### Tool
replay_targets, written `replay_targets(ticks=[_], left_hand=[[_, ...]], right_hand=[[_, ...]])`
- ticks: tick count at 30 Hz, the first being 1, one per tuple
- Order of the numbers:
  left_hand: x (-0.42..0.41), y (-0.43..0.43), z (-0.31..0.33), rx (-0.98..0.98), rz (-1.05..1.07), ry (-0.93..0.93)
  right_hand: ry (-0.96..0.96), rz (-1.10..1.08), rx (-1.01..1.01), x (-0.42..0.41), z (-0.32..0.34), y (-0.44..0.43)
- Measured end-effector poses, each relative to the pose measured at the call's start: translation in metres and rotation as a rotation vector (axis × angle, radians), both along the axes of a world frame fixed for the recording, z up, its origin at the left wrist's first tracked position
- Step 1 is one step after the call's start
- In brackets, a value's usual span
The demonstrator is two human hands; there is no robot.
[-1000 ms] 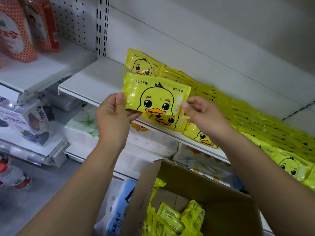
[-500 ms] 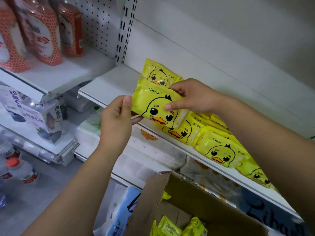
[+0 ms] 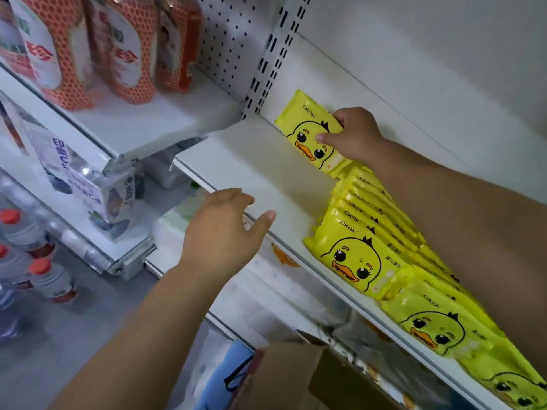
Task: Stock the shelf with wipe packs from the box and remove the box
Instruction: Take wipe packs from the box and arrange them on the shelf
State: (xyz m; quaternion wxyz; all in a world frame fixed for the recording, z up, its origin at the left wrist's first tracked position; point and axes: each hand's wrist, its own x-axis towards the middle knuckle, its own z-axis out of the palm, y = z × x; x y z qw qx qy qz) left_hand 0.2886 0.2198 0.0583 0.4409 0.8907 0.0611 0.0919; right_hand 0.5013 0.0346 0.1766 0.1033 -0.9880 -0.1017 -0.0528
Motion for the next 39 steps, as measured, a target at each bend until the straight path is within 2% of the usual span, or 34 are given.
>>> replay_targets(ticks=[3, 9, 19, 25, 30, 34, 39], left_hand=[[0.008, -0.003, -0.012, 0.089, -0.004, 0.003], [0.015, -0.015, -0.015, 0.105, 0.026, 0.045], [0.019, -0.023, -0.014, 0.113, 0.064, 0.087], [0.017, -0.026, -0.013, 0.095, 0.043, 0.107], [0.008, -0.033, -0.007, 0.12, 0.067, 0.104], [-0.008, -0.045, 0.0, 0.119, 0.052, 0.076], [-0.04, -0.067, 0.003, 0.133, -0.067, -0.064]], right_hand=[[0.01, -0.014, -0.052, 0.021, -0.017, -0.003], [0.007, -0.06, -0.133, 0.037, -0.041, -0.014], [-0.18, -0.028, -0.342, 0.029, -0.043, -0.021], [-0.162, -0.117, -0.274, 0.006, -0.046, -0.025], [-0.163, -0.015, -0.259, -0.034, -0.038, -0.039], [-0.164, 0.029, -0.223, -0.083, -0.016, -0.062], [-0.175, 0.016, -0.058, -0.177, -0.008, -0.099]])
